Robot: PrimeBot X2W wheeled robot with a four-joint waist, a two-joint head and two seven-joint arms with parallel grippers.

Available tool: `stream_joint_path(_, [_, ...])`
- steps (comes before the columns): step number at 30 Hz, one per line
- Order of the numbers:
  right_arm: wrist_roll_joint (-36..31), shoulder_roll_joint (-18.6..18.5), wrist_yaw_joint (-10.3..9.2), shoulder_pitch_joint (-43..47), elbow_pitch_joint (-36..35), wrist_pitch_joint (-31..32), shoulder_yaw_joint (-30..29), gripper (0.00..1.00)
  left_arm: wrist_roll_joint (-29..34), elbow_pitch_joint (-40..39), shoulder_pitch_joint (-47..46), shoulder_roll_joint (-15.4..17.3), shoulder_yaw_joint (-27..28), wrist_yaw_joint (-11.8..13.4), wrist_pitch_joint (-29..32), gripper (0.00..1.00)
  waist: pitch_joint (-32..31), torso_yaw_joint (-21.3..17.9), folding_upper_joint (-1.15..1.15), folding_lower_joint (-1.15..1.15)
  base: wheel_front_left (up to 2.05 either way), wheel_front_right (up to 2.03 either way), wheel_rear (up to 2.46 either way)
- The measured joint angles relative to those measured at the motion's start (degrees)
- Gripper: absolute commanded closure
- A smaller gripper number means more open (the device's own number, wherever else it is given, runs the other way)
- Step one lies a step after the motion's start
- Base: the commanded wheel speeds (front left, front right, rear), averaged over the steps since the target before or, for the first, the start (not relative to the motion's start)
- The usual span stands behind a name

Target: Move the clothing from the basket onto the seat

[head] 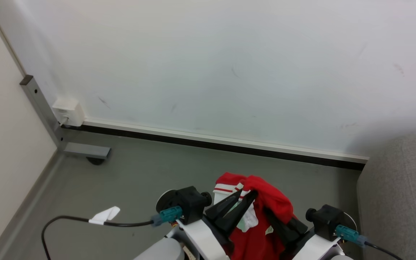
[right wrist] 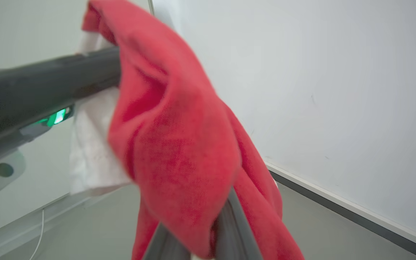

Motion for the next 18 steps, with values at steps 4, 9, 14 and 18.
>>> stream_joint_path(4, [-0.05, -0.63, 0.0, 1.16, -1.69, 0.01, -1.53, 1.0, -0.01, 0.59, 0.29, 0.23, 0.16, 0.29, -0.12, 1.0, -0.31, -0.72, 0.0, 0.0, 0.0, 0.0, 0.0])
stream_joint_path(9, [-1.15, -1.78, 0.0, 2.53, -4.3, 0.01, -4.92, 1.0, 0.0, 0.99, 0.53, 0.3, -0.19, 0.81, -0.13, 0.0, -0.43, -2.28, 0.0, 0.0, 0.0, 0.0, 0.0])
stream_joint_path(14, [-2.8, -2.03, 0.0, 3.2, -6.33, 0.01, -7.97, 1.0, 0.25, 1.14, 0.62, 0.54, -0.55, 1.58, -0.1, 0.0, -0.32, -4.63, 0.0, 0.0, 0.0, 0.0, 0.0])
stream_joint_path(18, [-5.14, -2.87, 0.0, 3.4, -8.39, 0.01, -12.45, 1.0, 0.32, 0.38, 0.76, 0.96, -0.1, 2.36, -0.12, 0.0, 0.04, -7.54, 0.0, 0.0, 0.0, 0.0, 0.0])
